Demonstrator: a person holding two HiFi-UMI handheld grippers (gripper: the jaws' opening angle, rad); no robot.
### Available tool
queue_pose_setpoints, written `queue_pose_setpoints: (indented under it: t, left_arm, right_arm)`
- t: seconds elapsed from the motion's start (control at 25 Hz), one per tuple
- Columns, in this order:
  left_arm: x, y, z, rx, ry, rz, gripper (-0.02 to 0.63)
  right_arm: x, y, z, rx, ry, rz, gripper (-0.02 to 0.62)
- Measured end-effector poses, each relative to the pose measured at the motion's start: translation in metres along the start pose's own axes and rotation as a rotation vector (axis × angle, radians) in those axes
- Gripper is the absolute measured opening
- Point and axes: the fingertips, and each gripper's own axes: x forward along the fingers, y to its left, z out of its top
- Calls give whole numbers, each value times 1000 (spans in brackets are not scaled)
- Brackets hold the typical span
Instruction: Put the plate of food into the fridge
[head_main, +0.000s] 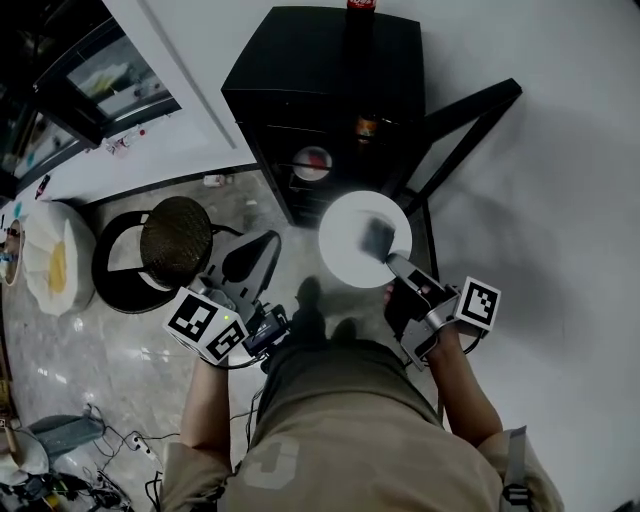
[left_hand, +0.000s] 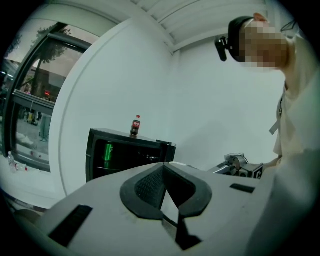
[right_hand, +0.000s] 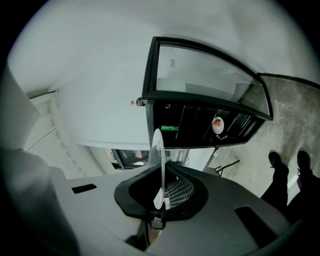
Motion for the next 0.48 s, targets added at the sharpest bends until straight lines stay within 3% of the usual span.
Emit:
queue_pose_setpoints:
  t: [0.16,0.48]
  left_arm:
    - [-21,-13,-19,19,57,15,11]
    - [-25,2,-46,20,129,42,11]
  right_arm:
    - [-9,-11,-30,19,37,-8,28]
    - [3,-29,-50,39,90,-23,28]
